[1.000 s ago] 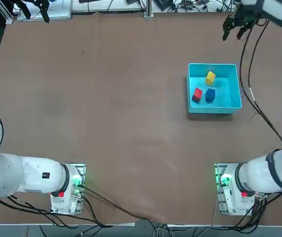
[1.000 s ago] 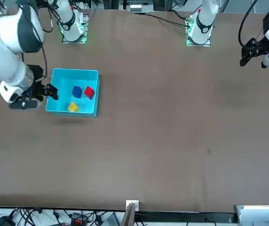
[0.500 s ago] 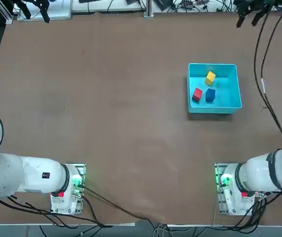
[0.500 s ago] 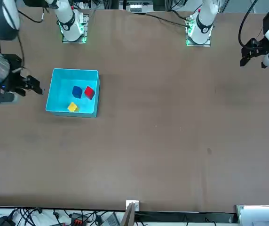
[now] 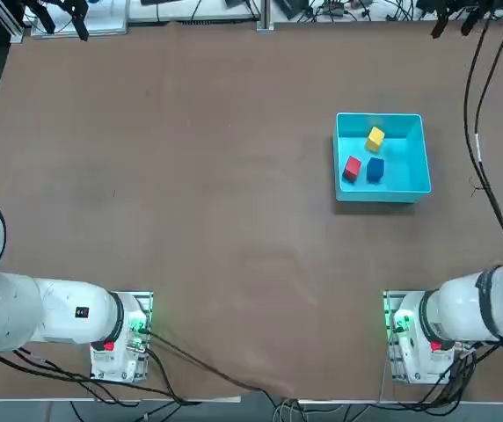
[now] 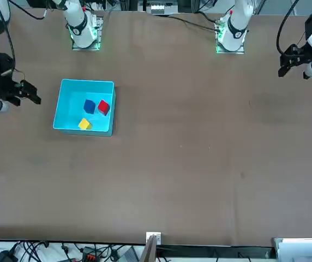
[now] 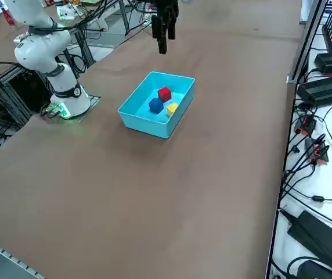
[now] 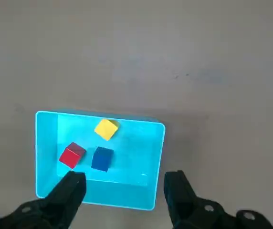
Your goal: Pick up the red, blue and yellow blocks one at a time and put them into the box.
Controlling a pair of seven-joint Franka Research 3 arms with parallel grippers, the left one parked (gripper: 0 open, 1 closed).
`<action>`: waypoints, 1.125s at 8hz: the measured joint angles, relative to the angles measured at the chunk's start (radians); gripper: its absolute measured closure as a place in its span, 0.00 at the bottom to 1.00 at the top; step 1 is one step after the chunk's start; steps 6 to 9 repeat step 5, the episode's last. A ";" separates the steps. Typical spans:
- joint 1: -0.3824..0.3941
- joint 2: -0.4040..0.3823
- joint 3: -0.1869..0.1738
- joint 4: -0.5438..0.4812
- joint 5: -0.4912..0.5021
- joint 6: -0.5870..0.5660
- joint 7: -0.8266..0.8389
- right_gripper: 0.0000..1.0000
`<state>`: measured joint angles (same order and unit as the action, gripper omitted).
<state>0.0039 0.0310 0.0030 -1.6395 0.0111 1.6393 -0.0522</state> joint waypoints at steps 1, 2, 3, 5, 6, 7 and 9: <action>-0.001 -0.033 -0.004 -0.012 0.000 -0.015 0.001 0.00; -0.002 -0.074 -0.015 -0.037 0.000 -0.026 0.001 0.00; -0.003 -0.109 -0.027 -0.063 0.000 -0.041 -0.001 0.00; -0.002 -0.137 -0.029 -0.081 0.000 -0.054 0.000 0.00; -0.002 -0.137 -0.029 -0.081 0.000 -0.054 0.000 0.00; -0.002 -0.137 -0.029 -0.081 0.000 -0.054 0.000 0.00; -0.002 -0.137 -0.029 -0.081 0.000 -0.054 0.000 0.00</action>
